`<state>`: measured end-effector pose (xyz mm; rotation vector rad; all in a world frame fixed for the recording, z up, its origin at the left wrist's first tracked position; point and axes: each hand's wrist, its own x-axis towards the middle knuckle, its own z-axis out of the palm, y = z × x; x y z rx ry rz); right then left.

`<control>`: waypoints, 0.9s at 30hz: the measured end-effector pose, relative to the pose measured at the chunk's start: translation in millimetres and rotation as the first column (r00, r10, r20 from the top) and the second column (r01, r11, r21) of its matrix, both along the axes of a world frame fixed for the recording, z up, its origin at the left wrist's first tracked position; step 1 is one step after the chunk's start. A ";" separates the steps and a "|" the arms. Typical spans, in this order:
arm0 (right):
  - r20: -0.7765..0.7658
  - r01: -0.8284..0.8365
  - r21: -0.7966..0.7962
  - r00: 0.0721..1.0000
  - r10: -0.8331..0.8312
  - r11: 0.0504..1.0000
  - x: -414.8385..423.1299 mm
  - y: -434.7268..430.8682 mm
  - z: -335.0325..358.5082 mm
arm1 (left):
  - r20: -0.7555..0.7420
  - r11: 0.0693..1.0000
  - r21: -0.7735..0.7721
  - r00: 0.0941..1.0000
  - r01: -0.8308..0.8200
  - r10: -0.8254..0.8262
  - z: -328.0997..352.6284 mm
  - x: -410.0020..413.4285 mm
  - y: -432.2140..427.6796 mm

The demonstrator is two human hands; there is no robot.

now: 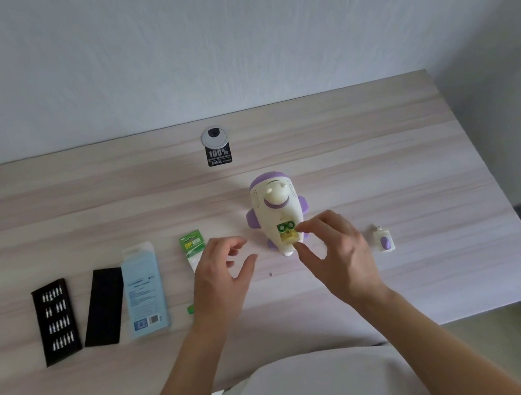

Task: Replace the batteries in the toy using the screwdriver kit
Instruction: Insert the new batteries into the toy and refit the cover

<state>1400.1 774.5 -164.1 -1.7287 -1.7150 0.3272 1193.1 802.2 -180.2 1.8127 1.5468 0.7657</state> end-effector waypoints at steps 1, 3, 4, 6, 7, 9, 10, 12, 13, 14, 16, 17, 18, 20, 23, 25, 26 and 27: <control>0.029 -0.015 0.020 0.999 0.015 1.000 -6.1 -2.0 2.7 | -0.007 1.000 0.005 1.000 -0.012 0.012 0.2 -9.0 -3.0; 0.065 -0.060 0.043 0.996 0.058 0.997 -21.4 -5.5 7.3 | -0.035 0.998 0.005 0.997 -0.064 0.064 -0.6 -30.3 -10.6; 0.072 -0.085 0.047 0.994 0.082 0.995 -30.2 -6.8 8.6 | -0.063 0.995 0.000 0.993 -0.095 0.095 -1.5 -42.7 -15.4; 0.080 -0.137 0.043 0.988 0.133 0.990 -48.0 -9.6 7.5 | -0.118 0.989 -0.018 0.983 -0.144 0.141 -4.0 -68.8 -26.5; 0.083 -0.168 0.028 0.983 0.165 0.985 -56.8 -11.5 4.7 | -0.142 0.987 -0.035 0.978 -0.160 0.153 -6.1 -82.2 -32.4; 0.083 -0.230 -0.023 0.969 0.231 0.973 -73.1 -15.9 -5.2 | -0.192 0.980 -0.087 0.969 -0.178 0.159 -11.4 -108.1 -43.2; 0.077 -0.250 -0.059 0.964 0.254 0.967 -80.2 -18.0 -11.5 | -0.219 0.977 -0.119 0.964 -0.179 0.150 -14.0 -119.5 -47.8; 0.065 -0.273 -0.142 0.957 0.284 0.951 -92.7 -21.8 -24.4 | -0.262 0.973 -0.162 0.958 -0.162 0.115 -19.3 -137.2 -54.5; 0.062 -0.277 -0.181 0.954 0.292 0.944 -98.5 -23.7 -30.5 | -0.275 0.973 -0.176 0.957 -0.148 0.096 -21.7 -143.2 -57.0; 0.059 -0.275 -0.215 0.954 0.294 0.937 -104.0 -25.3 -35.8 | -0.285 0.972 -0.190 0.955 -0.136 0.078 -23.7 -147.0 -58.5; 0.054 -0.264 -0.280 0.956 0.289 0.923 -113.6 -26.8 -45.1 | -0.299 0.971 -0.212 0.953 -0.107 0.039 -27.4 -148.8 -59.0; 0.058 -0.260 -0.315 0.955 0.292 0.913 -118.1 -26.6 -49.0 | -0.304 0.972 -0.218 0.952 -0.092 0.022 -29.8 -147.9 -58.3; 0.070 -0.257 -0.352 0.952 0.299 0.900 -122.6 -25.4 -52.4 | -0.310 0.971 -0.225 0.951 -0.080 0.007 -32.3 -146.2 -56.9; 0.099 -0.254 -0.412 0.942 0.320 0.875 -131.9 -22.2 -58.1 | -0.333 0.971 -0.234 0.943 -0.058 -0.024 -36.8 -141.5 -53.7; 0.128 -0.243 -0.444 0.935 0.330 0.863 -145.2 -13.5 -62.4 | -0.352 0.975 -0.219 0.935 -0.034 -0.047 -43.6 -133.5 -46.4; 0.160 -0.247 -0.457 0.922 0.352 0.855 -153.5 -6.5 -64.3 | -0.356 0.978 -0.210 0.932 -0.017 -0.060 -49.2 -129.8 -40.4; 0.181 -0.248 -0.465 0.913 0.365 0.850 -157.2 -3.6 -65.8 | -0.360 0.977 -0.212 0.930 -0.006 -0.072 -52.0 -128.7 -37.8; 0.199 -0.245 -0.475 0.906 0.374 0.845 -160.8 -1.3 -67.2 | -0.364 0.977 -0.213 0.928 0.003 -0.082 -54.8 -128.3 -35.8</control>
